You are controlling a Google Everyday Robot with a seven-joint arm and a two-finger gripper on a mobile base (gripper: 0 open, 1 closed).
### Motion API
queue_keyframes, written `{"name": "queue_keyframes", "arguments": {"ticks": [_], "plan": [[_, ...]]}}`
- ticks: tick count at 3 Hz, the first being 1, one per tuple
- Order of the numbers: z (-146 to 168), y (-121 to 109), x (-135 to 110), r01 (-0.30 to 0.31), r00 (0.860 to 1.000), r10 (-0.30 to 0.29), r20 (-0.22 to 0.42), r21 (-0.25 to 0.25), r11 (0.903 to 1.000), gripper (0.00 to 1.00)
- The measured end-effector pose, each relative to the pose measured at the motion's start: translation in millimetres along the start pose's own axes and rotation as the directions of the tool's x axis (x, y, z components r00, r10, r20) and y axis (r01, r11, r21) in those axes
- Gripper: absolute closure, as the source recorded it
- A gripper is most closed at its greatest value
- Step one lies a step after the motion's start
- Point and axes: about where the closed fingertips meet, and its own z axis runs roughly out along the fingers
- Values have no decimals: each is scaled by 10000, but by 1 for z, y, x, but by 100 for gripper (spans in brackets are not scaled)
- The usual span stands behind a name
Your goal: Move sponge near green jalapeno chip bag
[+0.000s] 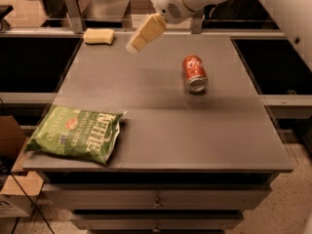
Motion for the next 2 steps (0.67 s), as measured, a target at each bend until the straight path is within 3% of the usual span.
{"name": "queue_keyframes", "arguments": {"ticks": [1,2], "plan": [[48,-22,-4,-681,9975,679,191,123,9976,0],[90,-41,2,-1530,9878,1520,328,306,9877,0]]}}
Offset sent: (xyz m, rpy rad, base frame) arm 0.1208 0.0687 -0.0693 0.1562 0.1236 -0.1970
